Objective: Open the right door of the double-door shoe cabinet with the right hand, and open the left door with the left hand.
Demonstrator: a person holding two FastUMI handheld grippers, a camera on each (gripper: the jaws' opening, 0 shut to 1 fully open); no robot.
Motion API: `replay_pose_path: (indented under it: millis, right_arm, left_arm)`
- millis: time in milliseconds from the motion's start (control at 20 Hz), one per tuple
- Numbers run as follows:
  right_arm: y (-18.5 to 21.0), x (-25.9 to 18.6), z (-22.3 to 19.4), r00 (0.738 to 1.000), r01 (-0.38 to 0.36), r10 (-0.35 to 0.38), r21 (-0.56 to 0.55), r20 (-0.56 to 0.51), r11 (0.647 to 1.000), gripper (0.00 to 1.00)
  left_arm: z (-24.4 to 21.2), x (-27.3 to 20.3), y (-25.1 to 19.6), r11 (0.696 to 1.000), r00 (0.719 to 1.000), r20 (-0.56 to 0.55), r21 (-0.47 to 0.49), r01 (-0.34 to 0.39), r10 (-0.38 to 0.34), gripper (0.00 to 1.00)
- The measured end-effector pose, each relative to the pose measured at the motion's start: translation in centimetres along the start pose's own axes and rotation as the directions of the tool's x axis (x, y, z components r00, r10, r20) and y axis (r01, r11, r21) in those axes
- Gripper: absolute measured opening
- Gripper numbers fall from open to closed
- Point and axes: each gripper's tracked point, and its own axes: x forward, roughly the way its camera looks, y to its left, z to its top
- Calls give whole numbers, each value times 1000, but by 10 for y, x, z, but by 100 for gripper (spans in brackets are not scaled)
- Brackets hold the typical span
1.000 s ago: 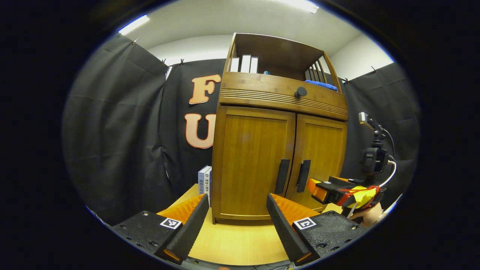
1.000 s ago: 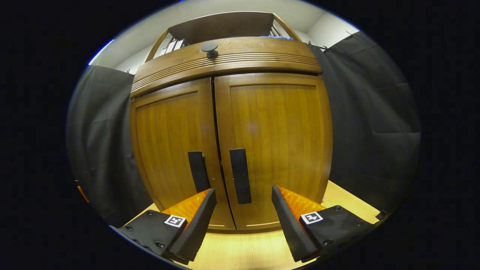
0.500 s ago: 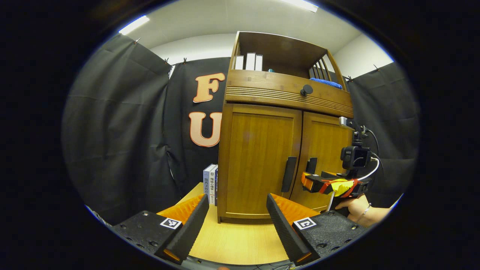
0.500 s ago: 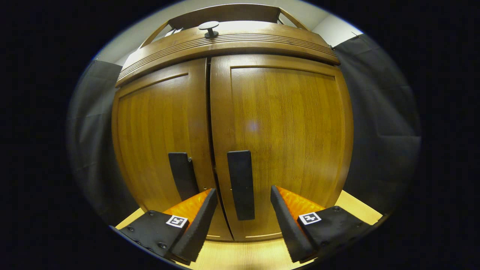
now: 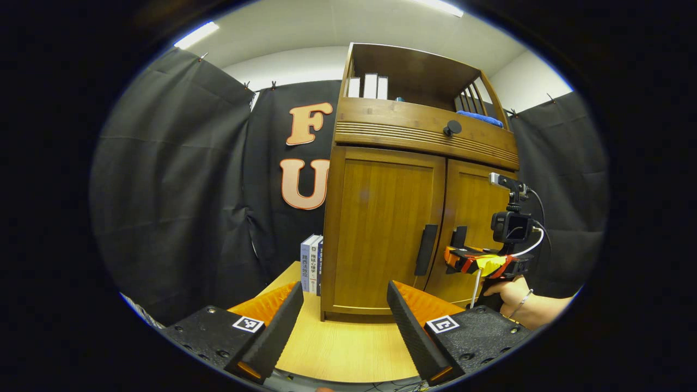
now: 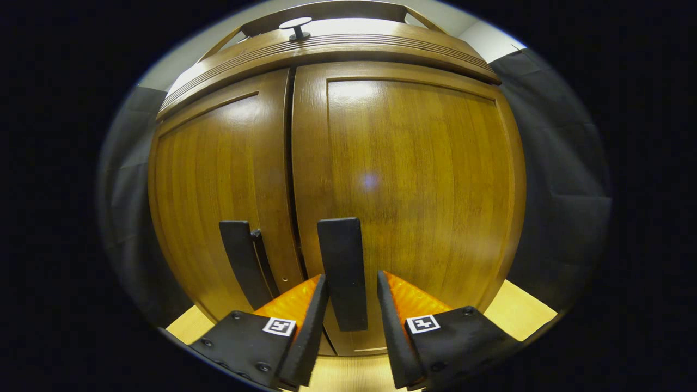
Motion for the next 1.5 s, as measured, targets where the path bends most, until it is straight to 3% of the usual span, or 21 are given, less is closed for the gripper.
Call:
replay_pose_path:
  millis: [100, 250, 300, 350, 500, 650, 700, 750, 800, 900, 950, 1000, 1050, 1200, 1250, 1300, 1350, 1400, 1500]
  right_arm:
    - [0, 1, -2, 1000, 6, -6, -1, -4, 1000, 56]
    - [3, 1, -2, 1000, -3, 3, 4, 0, 1000, 36]
    - [3, 0, -1, 1000, -4, 4, 5, 3, 1000, 48]
    - [4, 1, -1, 1000, -4, 4, 3, 3, 1000, 36]
    - [3, 0, 0, 1000, -4, 4, -9, 0, 1000, 39]
    - [2, -6, -1, 1000, -8, 8, -21, -1, 1000, 34]
    - [2, -9, -2, 1000, -10, 10, -27, -3, 1000, 27]
    - [1, -12, -2, 1000, -9, 9, -31, -8, 999, 27]
    - [0, -15, -1, 1000, -6, 5, -34, -12, 999, 34]
    - [-3, -26, -3, 1000, 7, -8, -38, -17, 999, 34]
    - [-5, -31, -4, 1000, 14, -14, -43, -18, 999, 27]
    - [-7, -37, -4, 1000, 17, -18, -50, -19, 999, 34]
    - [-9, -43, -5, 1000, 19, -20, -52, -19, 998, 27]
    - [-17, -62, -8, 1000, 25, -26, -52, -16, 998, 33]
    - [-20, -69, -8, 999, 28, -29, -51, -17, 998, 33]
    - [-22, -75, -8, 999, 31, -32, -49, -18, 998, 27]
    - [-25, -81, -8, 999, 33, -34, -47, -19, 998, 27]
    - [-27, -87, -9, 999, 35, -36, -46, -21, 998, 33]
    - [-35, -94, -12, 999, 34, -35, -53, -23, 998, 26]
  left_arm:
    - [-1, 0, 0, 1000, 1000, -1, 1, -3, 3, 89]
    - [-1, -1, 3, 1000, 1000, -2, 4, -8, 8, 89]
    - [-1, -2, 5, 1000, 1000, -1, 5, -11, 11, 94]
    - [0, -1, 6, 1000, 1000, -1, 6, -13, 13, 94]
    - [-1, -2, 8, 1000, 1000, -3, 3, -15, 15, 89]
    - [-1, -2, 11, 1000, 1000, -1, 0, -17, 17, 89]
    - [-1, -3, 12, 1000, 1000, -1, 0, -18, 18, 89]
    - [-1, -3, 14, 1000, 1000, -2, 0, -19, 19, 89]
    - [-2, -4, 15, 1000, 1000, -3, -1, -19, 19, 94]
    - [-2, -5, 18, 1000, 1000, -2, -3, -20, 20, 89]
    - [-3, -5, 20, 1000, 1000, -1, -3, -21, 21, 89]
    - [-2, -6, 21, 1000, 1000, 0, -3, -23, 23, 89]
    - [-1, -6, 23, 1000, 1000, 3, -3, -24, 24, 89]
    - [1, -6, 27, 1000, 1000, 8, 0, -25, 25, 94]
    - [1, -7, 27, 1000, 1000, 10, 0, -24, 24, 89]
    - [1, -7, 28, 1000, 1000, 10, 0, -24, 24, 89]
    - [1, -7, 28, 1000, 1000, 11, -1, -23, 23, 89]
    - [1, -7, 28, 1000, 1000, 10, -1, -22, 22, 89]
    - [1, -7, 28, 1000, 1000, 9, -1, -19, 19, 89]
